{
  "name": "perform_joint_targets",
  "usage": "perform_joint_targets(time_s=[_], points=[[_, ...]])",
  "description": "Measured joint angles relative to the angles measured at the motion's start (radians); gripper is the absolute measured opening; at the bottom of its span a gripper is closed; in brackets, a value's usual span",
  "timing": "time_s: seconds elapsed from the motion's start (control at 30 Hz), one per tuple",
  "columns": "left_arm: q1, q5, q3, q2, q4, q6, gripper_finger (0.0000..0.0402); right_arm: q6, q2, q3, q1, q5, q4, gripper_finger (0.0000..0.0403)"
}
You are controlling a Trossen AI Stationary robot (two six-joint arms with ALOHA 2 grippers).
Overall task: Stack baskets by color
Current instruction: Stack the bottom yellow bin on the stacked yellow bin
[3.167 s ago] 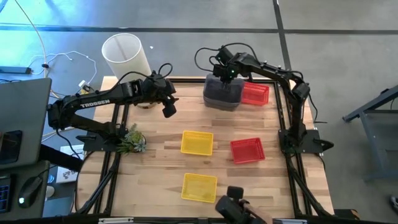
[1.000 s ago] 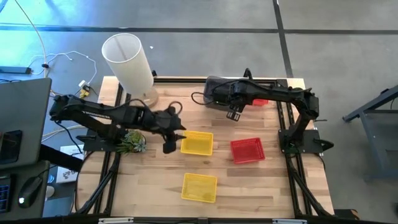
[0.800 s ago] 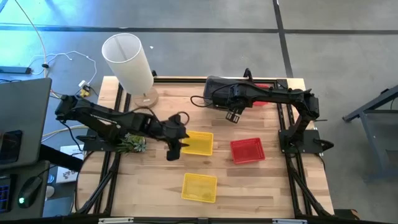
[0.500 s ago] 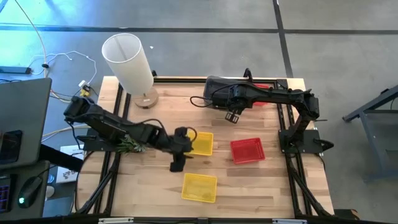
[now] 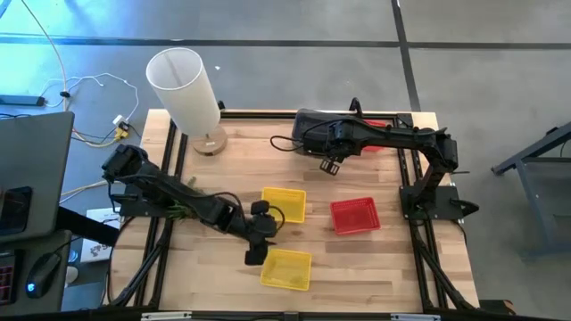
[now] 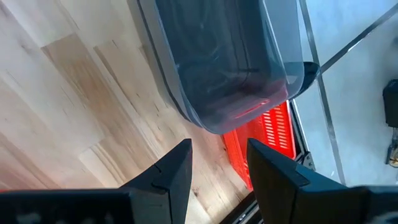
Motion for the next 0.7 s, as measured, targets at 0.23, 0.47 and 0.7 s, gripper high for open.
perform_joint_targets(time_s=[0.23,0.47,0.7], points=[[-0.027,0.007,0.0,0.071,0.031,-0.02,0.0156,0.012,0.0,0.0,0.001,-0.007,0.02,0.0138],[-0.03,0.062,0.0,0.124,0.051,-0.058,0.0156,0.047,0.0,0.0,0.001,-0.008,0.027,0.0138],[-0.029,0.072,0.0,0.145,0.07,-0.076,0.0156,0.048,0.0,0.0,0.001,-0.008,0.028,0.0138]])
